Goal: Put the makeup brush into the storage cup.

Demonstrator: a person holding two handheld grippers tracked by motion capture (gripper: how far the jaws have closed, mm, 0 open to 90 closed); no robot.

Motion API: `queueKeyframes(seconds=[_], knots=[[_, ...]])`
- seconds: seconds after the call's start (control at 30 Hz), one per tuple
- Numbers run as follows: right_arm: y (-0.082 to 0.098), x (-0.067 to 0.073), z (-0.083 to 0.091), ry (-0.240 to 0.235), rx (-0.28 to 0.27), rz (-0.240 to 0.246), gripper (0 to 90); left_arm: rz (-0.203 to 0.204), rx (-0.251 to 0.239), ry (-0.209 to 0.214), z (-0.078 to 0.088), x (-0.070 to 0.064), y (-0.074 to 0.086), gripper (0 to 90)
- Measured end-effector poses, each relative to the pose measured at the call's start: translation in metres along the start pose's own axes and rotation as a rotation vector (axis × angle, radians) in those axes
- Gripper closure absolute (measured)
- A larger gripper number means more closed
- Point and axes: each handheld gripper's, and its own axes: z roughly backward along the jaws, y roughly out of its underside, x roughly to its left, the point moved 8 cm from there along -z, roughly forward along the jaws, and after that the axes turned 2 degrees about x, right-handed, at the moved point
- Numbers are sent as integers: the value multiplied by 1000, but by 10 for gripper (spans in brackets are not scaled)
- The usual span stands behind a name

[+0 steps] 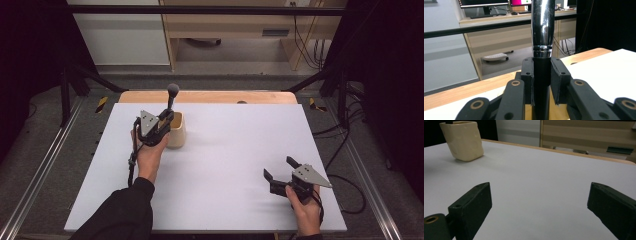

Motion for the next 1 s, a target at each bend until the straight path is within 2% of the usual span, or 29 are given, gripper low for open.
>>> queueKeyframes(seconds=[0.13,0.23,0.27,0.33,0.53,0.83,1.0], knots=[[1,1,0,-4,5,-7,58,-1,6,17,1,-1,2,733],[0,1,0,-2,4,-3,58,23,7,16,5,-2,1,544],[0,0,0,-3,1,-3,58,24,12,19,6,-2,1,476],[0,0,0,-2,1,-3,58,15,13,22,10,-3,0,401],[0,2,0,-3,0,0,58,-4,1,42,19,-8,-3,325],[0,1,0,-1,-1,1,57,8,7,68,20,-11,-3,257],[0,1,0,-1,-1,2,57,7,11,81,22,-12,-3,192]])
